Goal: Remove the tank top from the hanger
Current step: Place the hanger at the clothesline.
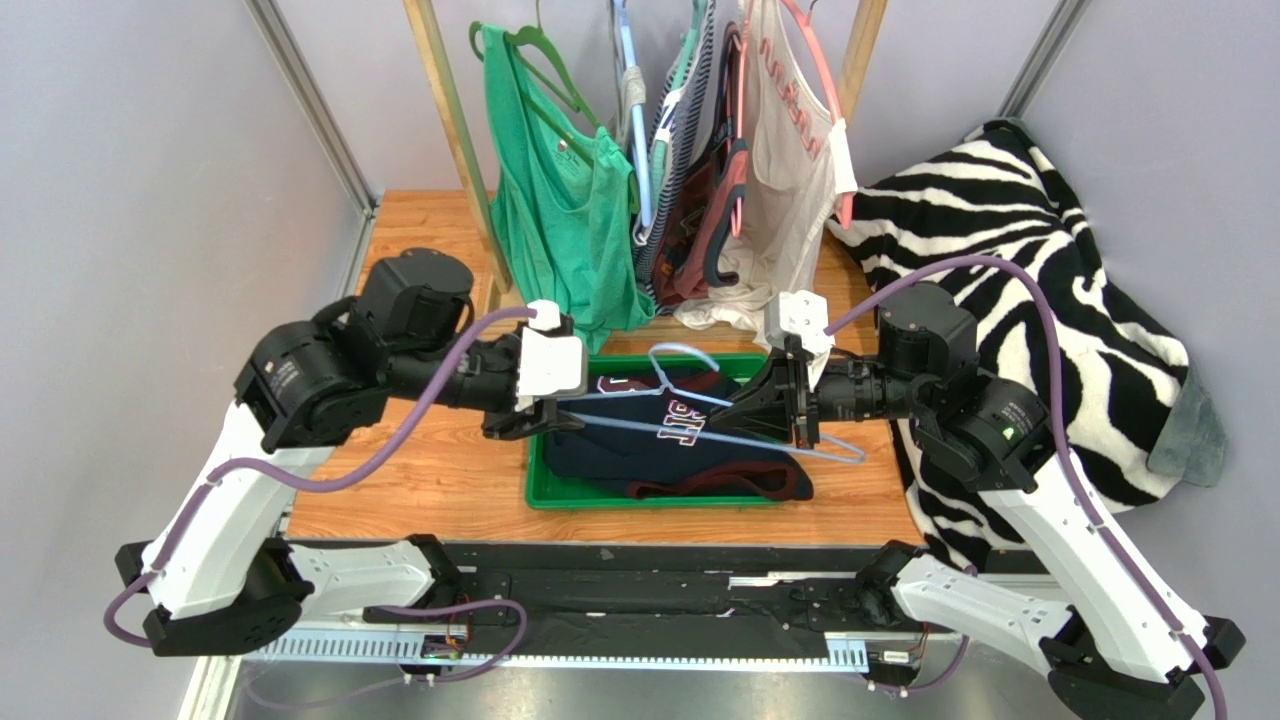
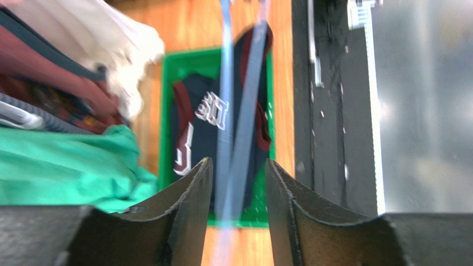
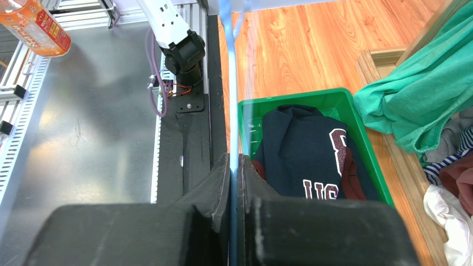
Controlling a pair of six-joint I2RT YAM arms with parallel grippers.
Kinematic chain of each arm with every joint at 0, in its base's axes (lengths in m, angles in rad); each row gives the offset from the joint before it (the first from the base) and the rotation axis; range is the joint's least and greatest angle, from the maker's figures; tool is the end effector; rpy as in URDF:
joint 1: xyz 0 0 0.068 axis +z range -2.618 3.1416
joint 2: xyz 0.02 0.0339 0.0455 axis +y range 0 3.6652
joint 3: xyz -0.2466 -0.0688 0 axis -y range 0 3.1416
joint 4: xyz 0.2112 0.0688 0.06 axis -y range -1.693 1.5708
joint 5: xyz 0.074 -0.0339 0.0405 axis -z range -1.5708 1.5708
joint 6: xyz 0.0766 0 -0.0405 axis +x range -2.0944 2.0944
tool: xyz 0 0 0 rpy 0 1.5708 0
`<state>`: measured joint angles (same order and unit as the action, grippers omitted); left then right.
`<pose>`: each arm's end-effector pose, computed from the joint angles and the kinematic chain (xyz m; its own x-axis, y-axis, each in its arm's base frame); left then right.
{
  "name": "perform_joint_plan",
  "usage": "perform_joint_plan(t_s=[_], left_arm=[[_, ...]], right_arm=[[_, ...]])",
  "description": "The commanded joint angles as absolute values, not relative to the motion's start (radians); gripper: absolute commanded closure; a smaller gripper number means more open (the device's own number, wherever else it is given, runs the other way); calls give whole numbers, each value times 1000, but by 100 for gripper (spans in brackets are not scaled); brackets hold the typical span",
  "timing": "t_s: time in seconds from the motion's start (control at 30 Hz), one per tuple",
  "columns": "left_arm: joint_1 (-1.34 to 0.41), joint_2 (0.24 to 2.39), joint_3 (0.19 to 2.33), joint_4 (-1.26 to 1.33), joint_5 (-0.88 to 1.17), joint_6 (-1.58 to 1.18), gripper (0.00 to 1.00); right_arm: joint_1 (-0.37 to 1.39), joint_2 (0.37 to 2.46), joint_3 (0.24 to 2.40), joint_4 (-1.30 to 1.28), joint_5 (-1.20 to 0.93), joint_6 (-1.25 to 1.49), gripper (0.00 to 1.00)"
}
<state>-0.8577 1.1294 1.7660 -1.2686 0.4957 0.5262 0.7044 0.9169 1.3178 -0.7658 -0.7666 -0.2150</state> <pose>0.0790 -0.1470 0.4267 0.1261 0.5296 -0.8388 0.9865 0.0222 0.1623 0.0888 0.1452 0.4008 -0.0608 -0.2533 -0.9655 -0.9961 0.0769 0.0425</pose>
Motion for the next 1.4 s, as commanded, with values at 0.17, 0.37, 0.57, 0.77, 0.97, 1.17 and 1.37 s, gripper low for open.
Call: perform_joint_plan(t_s=[0.17,0.37,0.57,0.77,0.97,1.17,1.37], left_arm=[[-856,1091,1827,-1238,534,499,44],[-856,1065,1686,-1194,480,514,43],[-856,1083,1701,-1135,445,483,39],[-856,1088,1695,-1132,440,474,46],[-856,1069,1694,-1181,471,482,100],[-853,1066,1721,-1246,517,489,95],[-805,1042,1709,-1273,526,465,80]], right_arm=[[709,914,1351,-738,-779,-212,100],[710,911,1362,-723,-802,-193,100],[713,902,1359,-703,-813,-175,100],[715,891,1364,-693,-805,-178,100],[716,868,1350,-635,-769,-167,100],[716,845,1318,-478,-681,-111,100],[716,880,1321,-341,-652,-66,100]])
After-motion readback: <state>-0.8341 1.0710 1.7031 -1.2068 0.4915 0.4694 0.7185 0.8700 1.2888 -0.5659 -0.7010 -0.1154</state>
